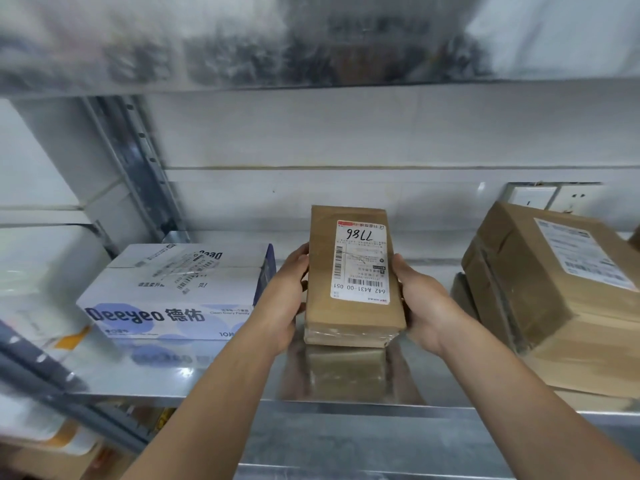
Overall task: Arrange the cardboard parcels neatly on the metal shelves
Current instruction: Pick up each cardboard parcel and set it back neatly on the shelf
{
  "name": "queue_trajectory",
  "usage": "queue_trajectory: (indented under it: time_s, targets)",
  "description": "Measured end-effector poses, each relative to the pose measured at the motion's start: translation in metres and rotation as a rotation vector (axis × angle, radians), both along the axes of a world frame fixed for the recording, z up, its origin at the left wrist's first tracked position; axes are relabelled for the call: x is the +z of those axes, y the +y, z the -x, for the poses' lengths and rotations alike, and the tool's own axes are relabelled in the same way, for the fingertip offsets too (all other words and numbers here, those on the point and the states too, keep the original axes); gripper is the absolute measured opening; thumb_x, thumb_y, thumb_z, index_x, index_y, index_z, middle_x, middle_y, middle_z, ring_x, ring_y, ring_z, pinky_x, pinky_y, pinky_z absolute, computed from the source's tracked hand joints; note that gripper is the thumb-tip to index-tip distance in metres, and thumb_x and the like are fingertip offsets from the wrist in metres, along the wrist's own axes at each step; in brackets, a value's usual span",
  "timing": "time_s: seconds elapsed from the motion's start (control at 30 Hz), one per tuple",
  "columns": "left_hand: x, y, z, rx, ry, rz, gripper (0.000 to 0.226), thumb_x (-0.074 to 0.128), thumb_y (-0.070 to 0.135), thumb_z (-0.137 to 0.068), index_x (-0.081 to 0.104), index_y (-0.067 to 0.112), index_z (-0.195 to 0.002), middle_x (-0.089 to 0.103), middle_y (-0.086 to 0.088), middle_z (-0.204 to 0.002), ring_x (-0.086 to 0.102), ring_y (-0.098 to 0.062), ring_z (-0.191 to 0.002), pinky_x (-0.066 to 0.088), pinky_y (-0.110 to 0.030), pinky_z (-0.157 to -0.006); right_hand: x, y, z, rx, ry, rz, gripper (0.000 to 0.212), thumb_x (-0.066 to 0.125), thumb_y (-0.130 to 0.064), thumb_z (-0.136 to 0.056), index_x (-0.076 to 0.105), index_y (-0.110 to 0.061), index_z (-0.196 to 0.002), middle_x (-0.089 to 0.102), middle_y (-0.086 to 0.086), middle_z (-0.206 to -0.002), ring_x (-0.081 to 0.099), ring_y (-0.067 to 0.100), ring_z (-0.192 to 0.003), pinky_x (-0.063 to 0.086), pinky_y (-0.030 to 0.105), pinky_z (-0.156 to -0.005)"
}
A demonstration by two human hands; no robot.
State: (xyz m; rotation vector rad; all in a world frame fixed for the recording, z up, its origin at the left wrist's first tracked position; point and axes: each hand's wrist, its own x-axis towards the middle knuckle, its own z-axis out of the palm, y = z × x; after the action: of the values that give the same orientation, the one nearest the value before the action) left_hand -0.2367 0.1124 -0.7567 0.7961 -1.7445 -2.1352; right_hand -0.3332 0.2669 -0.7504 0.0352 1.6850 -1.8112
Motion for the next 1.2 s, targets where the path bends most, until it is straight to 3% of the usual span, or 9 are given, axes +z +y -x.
queue_trajectory:
  time_s: [0.1, 0.17, 0.27, 0.4, 0.63, 0.8, 0.93, 1.07, 1.2]
  targets:
    - [0.000, -0.001, -0.003, 0.043, 0.063, -0.028, 0.031, 0.037, 0.040, -0.109, 0.065, 0.038, -0.122, 0.072, 0.010, -0.117, 0.059, -0.002, -0.072, 0.043, -0.026, -0.063, 0.000, 0.004, 0.003, -0.008, 0.001, 0.071, 0.034, 0.044, -0.043, -0.109, 0.071, -0.031, -0.125, 0.080, 0.002, -0.106, 0.074, 0.027, -0.106, 0.053, 0.052, -0.103]
    - [0.002, 0.001, -0.004, 0.061, 0.088, -0.038, 0.033, 0.035, 0.043, -0.109, 0.066, 0.036, -0.115, 0.073, 0.012, -0.117, 0.064, -0.004, -0.086, 0.046, -0.025, -0.063, 0.001, 0.006, 0.003, -0.017, 0.002, 0.156, 0.031, 0.042, -0.036, -0.110, 0.069, -0.038, -0.125, 0.078, 0.001, -0.111, 0.072, 0.026, -0.107, 0.055, 0.054, -0.101]
    - [0.002, 0.001, -0.003, 0.135, 0.148, -0.060, 0.033, 0.035, 0.046, -0.109, 0.066, 0.036, -0.117, 0.073, 0.014, -0.116, 0.066, -0.015, -0.114, 0.051, -0.034, -0.075, 0.003, 0.006, 0.001, -0.067, 0.001, 0.263, 0.028, 0.047, -0.037, -0.108, 0.071, -0.029, -0.119, 0.075, 0.002, -0.111, 0.067, 0.026, -0.103, 0.053, 0.056, -0.100]
    - [0.002, 0.002, -0.003, 0.164, 0.207, -0.072, 0.034, 0.035, 0.048, -0.108, 0.057, 0.045, -0.134, 0.070, 0.016, -0.122, 0.064, -0.012, -0.116, 0.053, -0.037, -0.078, 0.001, 0.005, 0.000, -0.124, -0.004, 0.309, 0.031, 0.046, -0.043, -0.108, 0.069, -0.024, -0.115, 0.074, -0.007, -0.092, 0.068, 0.019, -0.095, 0.058, 0.044, -0.087]
    - [0.003, 0.006, 0.000, 0.217, 0.153, -0.079, 0.043, 0.045, 0.056, -0.103, 0.061, 0.037, -0.137, 0.072, 0.008, -0.120, 0.064, -0.011, -0.114, 0.050, -0.029, -0.066, 0.008, 0.007, -0.013, -0.117, -0.014, 0.291, 0.041, 0.050, -0.055, -0.102, 0.072, -0.024, -0.115, 0.076, 0.004, -0.116, 0.073, 0.027, -0.108, 0.058, 0.050, -0.092]
    - [-0.007, 0.008, 0.001, 0.254, 0.151, -0.115, 0.051, 0.073, 0.069, -0.067, 0.074, 0.038, -0.108, 0.066, 0.003, -0.135, 0.066, -0.018, -0.119, 0.056, -0.038, -0.089, 0.007, 0.005, -0.018, -0.111, -0.020, 0.278, 0.050, 0.044, -0.059, -0.102, 0.068, -0.027, -0.131, 0.074, 0.002, -0.124, 0.071, 0.026, -0.113, 0.059, 0.043, -0.084]
    - [-0.021, 0.007, 0.004, 0.264, 0.256, -0.227, 0.106, 0.087, 0.071, -0.053, 0.054, 0.028, -0.144, 0.068, -0.006, -0.132, 0.068, -0.028, -0.118, 0.053, -0.054, -0.102, 0.011, 0.006, -0.024, -0.060, -0.001, 0.293, 0.054, 0.033, -0.057, -0.106, 0.070, -0.024, -0.126, 0.079, 0.002, -0.110, 0.077, 0.015, -0.094, 0.058, 0.030, -0.069]
    - [-0.030, 0.002, 0.008, 0.258, 0.302, -0.213, 0.104, 0.085, 0.073, -0.061, 0.050, 0.030, -0.149, 0.059, -0.005, -0.145, 0.063, -0.031, -0.125, 0.047, -0.056, -0.108, 0.011, 0.008, -0.025, -0.024, 0.027, 0.300, 0.057, 0.030, -0.057, -0.106, 0.072, -0.022, -0.118, 0.080, 0.001, -0.098, 0.077, 0.011, -0.080, 0.058, 0.023, -0.054]
    - [-0.040, 0.004, 0.009, 0.301, 0.332, -0.160, 0.104, 0.082, 0.078, -0.059, 0.051, 0.033, -0.147, 0.062, -0.003, -0.142, 0.064, -0.029, -0.125, 0.048, -0.056, -0.106, 0.007, 0.009, -0.024, -0.017, 0.067, 0.243, 0.060, 0.031, -0.062, -0.104, 0.074, -0.022, -0.117, 0.080, 0.002, -0.102, 0.077, 0.014, -0.086, 0.059, 0.027, -0.062]
